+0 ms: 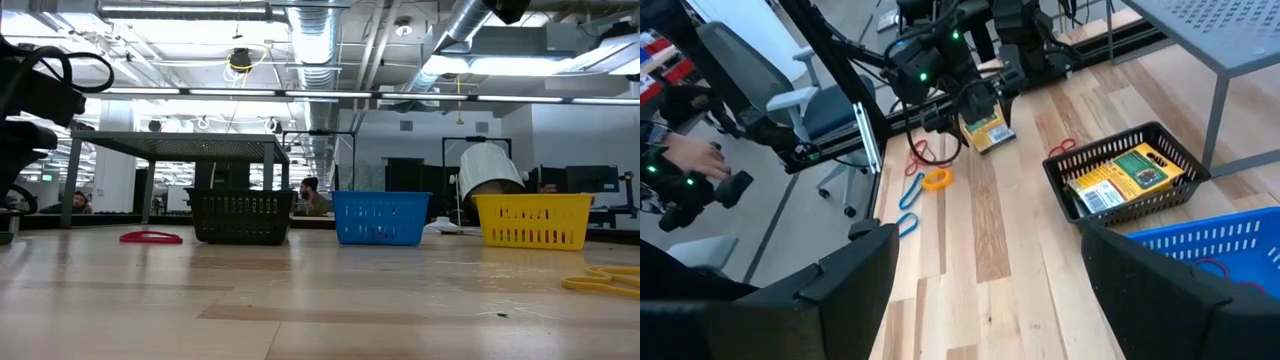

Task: Pick & Place Office Desk Supplies
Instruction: Put the crayon box into the black basket

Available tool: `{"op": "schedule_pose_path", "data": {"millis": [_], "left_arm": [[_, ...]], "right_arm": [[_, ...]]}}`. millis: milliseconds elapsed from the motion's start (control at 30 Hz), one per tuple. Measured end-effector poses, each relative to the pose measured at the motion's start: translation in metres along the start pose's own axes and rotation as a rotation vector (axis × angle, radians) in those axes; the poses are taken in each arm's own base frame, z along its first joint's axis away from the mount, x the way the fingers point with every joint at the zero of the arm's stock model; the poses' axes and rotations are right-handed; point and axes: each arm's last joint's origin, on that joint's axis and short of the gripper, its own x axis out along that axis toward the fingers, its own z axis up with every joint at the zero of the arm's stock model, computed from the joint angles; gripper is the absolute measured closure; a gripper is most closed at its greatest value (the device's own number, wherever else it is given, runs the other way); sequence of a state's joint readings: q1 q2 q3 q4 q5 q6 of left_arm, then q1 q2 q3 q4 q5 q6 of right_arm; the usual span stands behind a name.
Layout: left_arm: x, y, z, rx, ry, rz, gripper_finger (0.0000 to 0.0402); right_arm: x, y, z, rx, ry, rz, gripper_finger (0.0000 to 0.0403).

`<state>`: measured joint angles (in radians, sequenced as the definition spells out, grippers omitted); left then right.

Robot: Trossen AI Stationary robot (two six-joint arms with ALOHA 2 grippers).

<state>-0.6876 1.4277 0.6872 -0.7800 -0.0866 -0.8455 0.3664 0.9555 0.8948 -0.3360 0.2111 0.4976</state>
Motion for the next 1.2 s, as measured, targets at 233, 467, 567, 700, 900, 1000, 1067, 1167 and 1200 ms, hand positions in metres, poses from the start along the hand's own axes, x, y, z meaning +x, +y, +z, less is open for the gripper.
{"op": "schedule_pose_path", "data": {"millis": [233,467,567,700,900,1000,1067,1167,1200], "left_arm": [[0.000,0.001,0.000,-0.003,-0.013,0.014,0.0018],[0.012,0.006,-0.007,-0.062,0.018,-0.005,0.0018],[0.015,0.008,-0.010,-0.080,0.034,-0.023,0.0018],[0.016,0.007,-0.010,-0.079,0.031,-0.027,0.0018],[0.017,0.007,-0.010,-0.079,0.021,-0.021,0.0018],[0.017,0.008,-0.008,-0.087,0.020,-0.020,0.0021],[0.017,0.009,-0.008,-0.090,0.022,-0.022,0.0028],[0.017,0.008,-0.008,-0.098,0.020,-0.025,0.0046],[0.017,0.008,-0.008,-0.104,0.019,-0.026,0.0053]], "right_arm": [[0.013,0.002,-0.003,-0.005,0.019,-0.009,0.0094],[0.010,0.003,0.000,0.003,-0.011,0.007,0.0094],[0.007,0.002,0.001,0.001,-0.016,0.009,0.0094],[0.007,0.002,0.001,-0.006,-0.015,0.006,0.0094],[0.007,0.002,0.001,-0.009,-0.016,0.007,0.0094],[0.007,0.002,0.001,-0.022,-0.015,0.006,0.0094],[0.007,0.001,0.000,-0.025,-0.004,0.000,0.0094],[0.007,0.000,-0.002,-0.038,0.014,-0.009,0.0094],[0.007,0.000,-0.003,-0.047,0.025,-0.018,0.0094]]}}
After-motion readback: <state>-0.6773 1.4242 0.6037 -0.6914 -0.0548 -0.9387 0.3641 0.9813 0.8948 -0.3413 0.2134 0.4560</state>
